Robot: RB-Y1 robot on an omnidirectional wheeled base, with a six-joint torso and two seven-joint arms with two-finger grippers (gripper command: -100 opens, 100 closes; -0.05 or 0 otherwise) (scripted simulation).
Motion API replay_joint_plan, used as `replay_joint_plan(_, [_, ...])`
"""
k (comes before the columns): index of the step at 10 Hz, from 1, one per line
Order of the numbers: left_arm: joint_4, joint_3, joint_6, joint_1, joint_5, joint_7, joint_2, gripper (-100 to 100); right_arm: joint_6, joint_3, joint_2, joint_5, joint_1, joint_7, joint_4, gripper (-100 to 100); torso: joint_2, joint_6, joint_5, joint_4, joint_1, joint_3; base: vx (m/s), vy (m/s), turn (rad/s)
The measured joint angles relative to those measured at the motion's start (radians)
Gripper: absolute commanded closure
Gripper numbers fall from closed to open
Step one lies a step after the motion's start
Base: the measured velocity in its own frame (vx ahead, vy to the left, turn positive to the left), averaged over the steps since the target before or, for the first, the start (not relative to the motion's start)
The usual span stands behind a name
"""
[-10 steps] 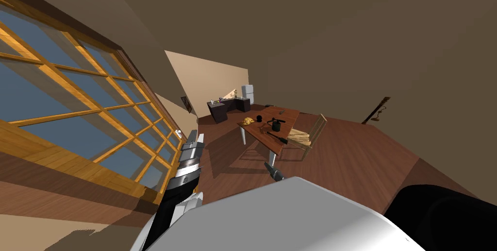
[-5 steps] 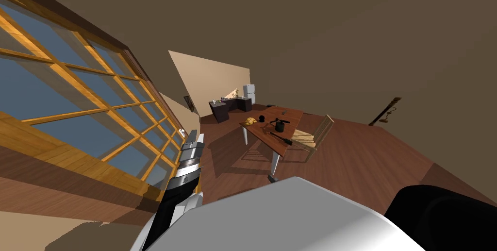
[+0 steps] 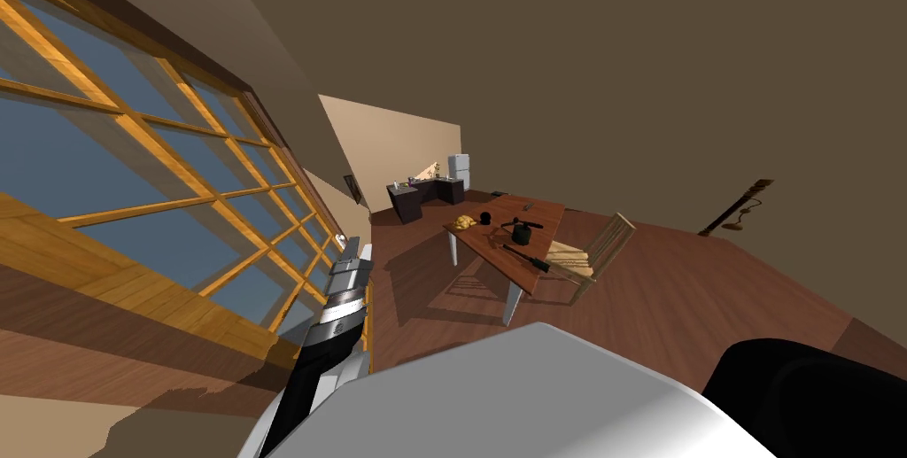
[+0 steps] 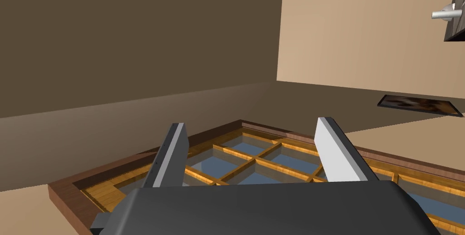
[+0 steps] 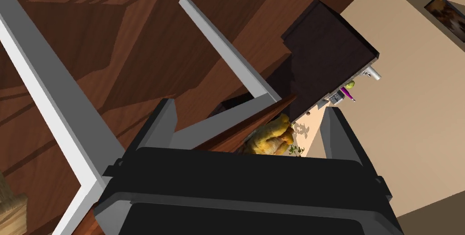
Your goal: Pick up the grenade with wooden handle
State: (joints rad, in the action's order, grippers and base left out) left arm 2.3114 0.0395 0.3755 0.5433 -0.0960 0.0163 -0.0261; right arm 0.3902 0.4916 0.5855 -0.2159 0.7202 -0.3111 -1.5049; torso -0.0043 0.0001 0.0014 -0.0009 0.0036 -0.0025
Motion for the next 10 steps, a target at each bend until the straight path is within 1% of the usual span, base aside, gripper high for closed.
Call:
replay_joint_plan(1, [0.000,0.000,0.000,0.000,0.000,0.000,0.000,0,-0.004,0.003,0.008,0.000,0.004,-0.002,0.005,-100,0.003,0.000,0.000,0.001,-0.002,0.001,0.073,0.072,0.120])
replay_joint_plan(2, [0.000,0.000,0.000,0.000,0.000,0.000,0.000,0,-0.012,0.019,0.034,0.001,0.005,-0.007,0.025,-100,0.001,0.000,0.000,0.000,0.000,0.001,0.085,0.074,0.052])
replay_joint_plan(3, [0.000,0.000,0.000,0.000,0.000,0.000,0.000,0,-0.007,0.027,0.038,0.000,0.005,-0.017,0.062,-100,0.000,0.000,0.000,0.000,0.000,0.000,0.036,0.029,-0.016])
replay_joint_plan(4, [0.000,0.000,0.000,0.000,0.000,0.000,0.000,0,-0.001,0.029,0.039,-0.001,0.011,-0.025,0.082,-100,0.003,0.000,0.000,0.001,-0.002,0.001,0.069,0.050,0.121])
replay_joint_plan(5, [0.000,0.000,0.000,0.000,0.000,0.000,0.000,0,-0.011,0.045,0.070,0.002,0.013,-0.027,0.100,-100,0.001,0.000,0.000,0.000,-0.001,0.001,0.091,0.043,0.062])
replay_joint_plan(6, [0.000,0.000,0.000,0.000,0.000,0.000,0.000,0,-0.003,0.052,0.076,0.002,0.013,-0.037,0.147,-100,0.000,0.000,0.000,0.000,-0.002,0.000,0.132,0.068,0.141])
replay_joint_plan(7, [0.000,0.000,0.000,0.000,0.000,0.000,0.000,0,0.004,0.064,0.107,0.006,0.032,-0.049,0.178,-100,-0.002,0.000,0.000,0.000,0.000,-0.001,0.109,0.064,0.043])
replay_joint_plan(8, [0.000,0.000,0.000,0.000,0.000,0.000,0.000,0,-0.004,0.076,0.122,0.006,0.029,-0.056,0.198,-100,-0.002,0.000,0.000,0.000,0.000,-0.001,0.138,0.076,0.111])
replay_joint_plan(9, [0.000,0.000,0.000,0.000,0.000,0.000,0.000,0,0.029,0.086,0.131,0.009,0.026,-0.074,0.290,-100,-0.003,0.000,0.000,-0.001,0.000,-0.002,0.129,0.053,0.052])
replay_joint_plan(10, [0.000,0.000,0.000,0.000,0.000,0.000,0.000,0,0.031,0.095,0.160,0.012,0.034,-0.080,0.299,-100,-0.003,0.000,0.000,-0.001,-0.001,-0.002,0.053,0.011,-0.007])
